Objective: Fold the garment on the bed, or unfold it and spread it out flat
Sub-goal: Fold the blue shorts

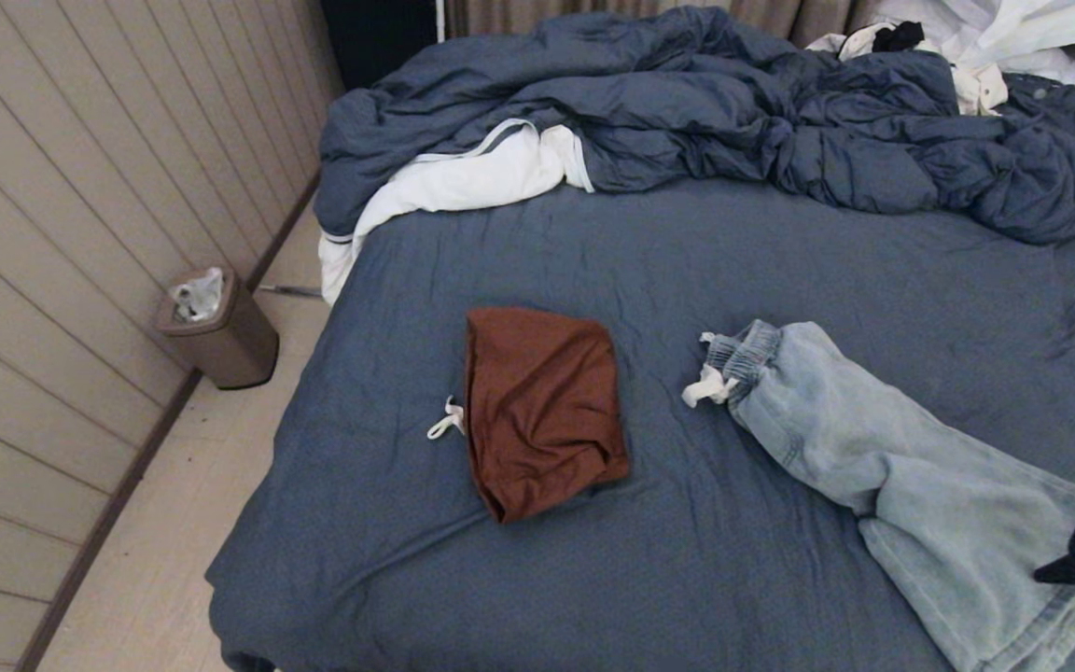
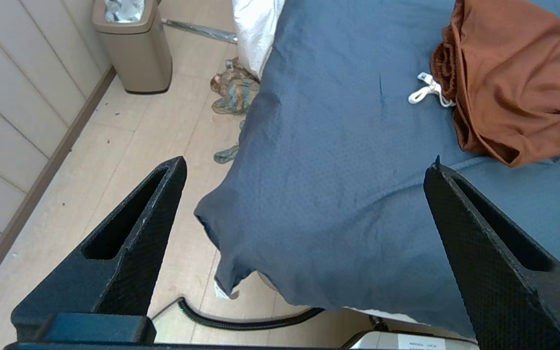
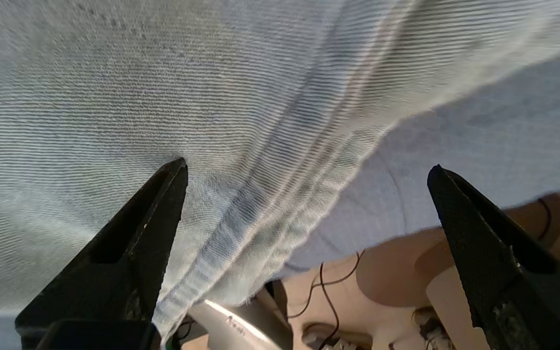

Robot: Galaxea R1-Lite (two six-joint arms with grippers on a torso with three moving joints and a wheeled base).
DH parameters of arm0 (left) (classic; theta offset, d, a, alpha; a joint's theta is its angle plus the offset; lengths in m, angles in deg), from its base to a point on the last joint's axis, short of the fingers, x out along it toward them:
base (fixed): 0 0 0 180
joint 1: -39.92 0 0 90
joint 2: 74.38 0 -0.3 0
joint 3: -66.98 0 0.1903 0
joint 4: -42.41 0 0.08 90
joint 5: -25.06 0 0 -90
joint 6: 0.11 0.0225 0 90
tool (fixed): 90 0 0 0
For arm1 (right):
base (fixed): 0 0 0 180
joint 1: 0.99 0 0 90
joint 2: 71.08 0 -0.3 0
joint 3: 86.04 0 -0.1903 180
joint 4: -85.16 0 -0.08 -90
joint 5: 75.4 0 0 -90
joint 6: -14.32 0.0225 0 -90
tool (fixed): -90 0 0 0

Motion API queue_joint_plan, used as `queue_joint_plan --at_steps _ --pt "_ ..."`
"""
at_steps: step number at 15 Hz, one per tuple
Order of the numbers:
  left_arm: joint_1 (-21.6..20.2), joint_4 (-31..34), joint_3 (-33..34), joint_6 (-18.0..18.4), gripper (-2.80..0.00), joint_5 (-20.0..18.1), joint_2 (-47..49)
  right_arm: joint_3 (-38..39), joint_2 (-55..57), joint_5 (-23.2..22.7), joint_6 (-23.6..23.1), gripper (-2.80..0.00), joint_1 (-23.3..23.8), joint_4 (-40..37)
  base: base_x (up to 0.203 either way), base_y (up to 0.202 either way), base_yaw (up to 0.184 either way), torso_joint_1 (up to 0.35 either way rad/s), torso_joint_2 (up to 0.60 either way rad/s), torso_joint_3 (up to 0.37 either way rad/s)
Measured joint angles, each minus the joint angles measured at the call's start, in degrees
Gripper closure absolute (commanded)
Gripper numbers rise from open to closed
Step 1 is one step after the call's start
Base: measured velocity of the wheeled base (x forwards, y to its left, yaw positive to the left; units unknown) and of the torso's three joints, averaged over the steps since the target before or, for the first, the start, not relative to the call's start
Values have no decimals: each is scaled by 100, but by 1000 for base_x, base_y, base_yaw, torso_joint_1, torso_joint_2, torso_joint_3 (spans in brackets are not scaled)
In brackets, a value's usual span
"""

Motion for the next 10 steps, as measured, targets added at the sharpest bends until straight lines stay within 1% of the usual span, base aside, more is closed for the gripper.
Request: queue_joint_plan --at_steps 6,10 --pt "0 -1 0 2 -280 0 0 319 367 -14 -1 -280 -193 839 0 0 0 0 0 0" --pt "0 1 0 0 -280 0 0 347 588 -16 15 -280 -217 970 0 0 0 0 0 0"
